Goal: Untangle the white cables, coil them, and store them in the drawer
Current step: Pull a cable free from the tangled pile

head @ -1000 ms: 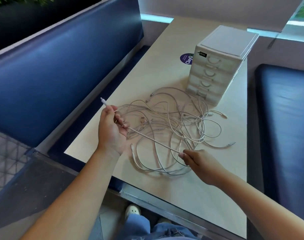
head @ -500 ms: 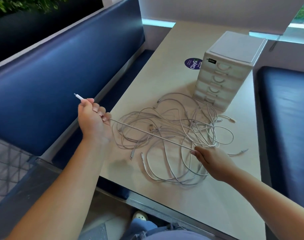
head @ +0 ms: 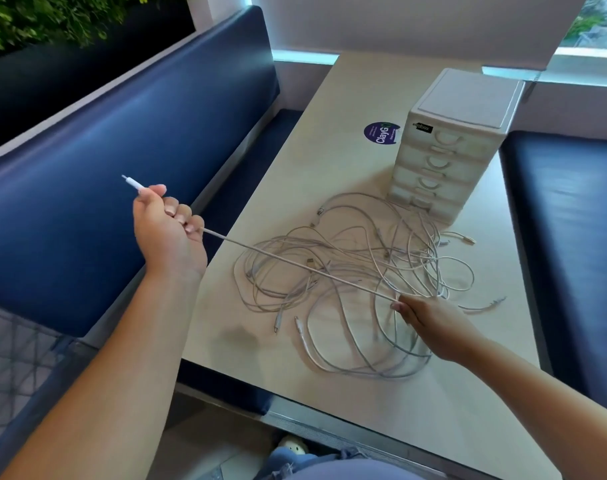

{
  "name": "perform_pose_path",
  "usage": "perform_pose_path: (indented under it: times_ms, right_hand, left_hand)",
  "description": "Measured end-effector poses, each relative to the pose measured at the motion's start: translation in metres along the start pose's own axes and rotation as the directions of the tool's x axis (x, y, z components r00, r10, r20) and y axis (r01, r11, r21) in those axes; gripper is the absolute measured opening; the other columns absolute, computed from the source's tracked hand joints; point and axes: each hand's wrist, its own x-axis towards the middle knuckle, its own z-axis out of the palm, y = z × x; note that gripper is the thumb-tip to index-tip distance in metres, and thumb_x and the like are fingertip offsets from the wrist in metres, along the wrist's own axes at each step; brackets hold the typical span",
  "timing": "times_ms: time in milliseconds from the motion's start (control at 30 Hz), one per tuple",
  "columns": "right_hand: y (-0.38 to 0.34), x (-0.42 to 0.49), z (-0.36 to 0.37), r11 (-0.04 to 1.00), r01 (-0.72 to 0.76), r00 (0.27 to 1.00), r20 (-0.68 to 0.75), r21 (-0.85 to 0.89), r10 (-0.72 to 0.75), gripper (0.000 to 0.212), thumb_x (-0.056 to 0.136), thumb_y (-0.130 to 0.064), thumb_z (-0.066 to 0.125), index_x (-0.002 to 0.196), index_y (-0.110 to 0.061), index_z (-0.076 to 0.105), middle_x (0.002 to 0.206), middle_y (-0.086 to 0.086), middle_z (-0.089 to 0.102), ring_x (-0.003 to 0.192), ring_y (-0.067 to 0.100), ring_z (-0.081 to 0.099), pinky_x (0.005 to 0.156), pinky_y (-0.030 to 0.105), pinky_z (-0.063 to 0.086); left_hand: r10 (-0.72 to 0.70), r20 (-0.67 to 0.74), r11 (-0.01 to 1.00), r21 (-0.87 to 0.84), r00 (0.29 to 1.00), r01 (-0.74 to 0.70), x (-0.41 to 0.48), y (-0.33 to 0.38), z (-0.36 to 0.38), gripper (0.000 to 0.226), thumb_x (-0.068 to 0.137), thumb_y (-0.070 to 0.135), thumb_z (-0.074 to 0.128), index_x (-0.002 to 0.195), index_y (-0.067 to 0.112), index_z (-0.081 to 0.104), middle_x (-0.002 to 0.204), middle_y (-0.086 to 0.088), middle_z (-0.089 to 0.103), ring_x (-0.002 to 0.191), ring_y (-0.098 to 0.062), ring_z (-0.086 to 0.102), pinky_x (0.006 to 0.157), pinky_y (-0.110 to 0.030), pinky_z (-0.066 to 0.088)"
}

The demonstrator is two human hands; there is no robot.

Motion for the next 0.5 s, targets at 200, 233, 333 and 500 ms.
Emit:
perform_pose_path:
  times_ms: [200, 233, 333, 500]
  right_hand:
    - [-0.018, 0.008, -0.013, 1.000, -0.004, 1.000, 0.026, 0.007, 0.004, 0.043, 0.094, -0.053, 0.028, 0.071, -0.021, 0.044, 0.057, -0.004, 0.046, 0.065, 0.030, 0.053, 0.064, 0.040, 0.045]
    - [-0.024, 0.010, -0.018, 1.000, 0.018, 1.000, 0.019, -0.005, -0.017, 0.043, 0.095, -0.053, 0.029, 0.072, -0.021, 0.045, 0.058, -0.003, 0.047, 0.065, 0.029, 0.053, 0.064, 0.040, 0.045]
    - [-0.044, 0.016, -0.033, 0.993, 0.118, 0.993, -0.018, -0.011, -0.119, 0.050, 0.093, -0.063, 0.024, 0.072, -0.022, 0.045, 0.060, -0.001, 0.053, 0.064, 0.028, 0.054, 0.061, 0.039, 0.045]
    - [-0.074, 0.024, -0.051, 0.970, 0.244, 0.964, -0.107, -0.013, -0.244, 0.046, 0.089, -0.062, 0.020, 0.071, -0.026, 0.041, 0.060, -0.004, 0.048, 0.062, 0.024, 0.050, 0.059, 0.039, 0.043]
  left_hand:
    - [-0.052, 0.231, 0.989, 0.148, 0.972, 0.018, -0.010, 0.010, 0.007, 0.035, 0.101, 0.040, 0.045, 0.070, 0.024, 0.043, 0.055, 0.008, 0.027, 0.050, -0.009, 0.020, 0.047, -0.021, 0.021]
    - [-0.060, 0.274, 0.963, 0.269, 0.960, -0.017, -0.014, 0.006, 0.009, 0.035, 0.099, 0.037, 0.050, 0.067, 0.024, 0.039, 0.054, 0.008, 0.030, 0.050, -0.009, 0.020, 0.047, -0.022, 0.020]
    - [-0.090, 0.453, 0.704, 0.659, 0.887, -0.265, -0.033, -0.011, 0.013, 0.041, 0.093, 0.028, 0.063, 0.064, 0.015, 0.036, 0.069, -0.001, 0.062, 0.056, -0.011, 0.031, 0.051, -0.026, 0.025]
    - [-0.383, 0.647, 0.457, 0.753, 0.659, -0.474, -0.071, -0.046, 0.024, 0.024, 0.093, 0.033, 0.065, 0.078, 0.014, 0.065, 0.070, 0.010, 0.064, 0.065, -0.002, 0.053, 0.069, -0.022, 0.043]
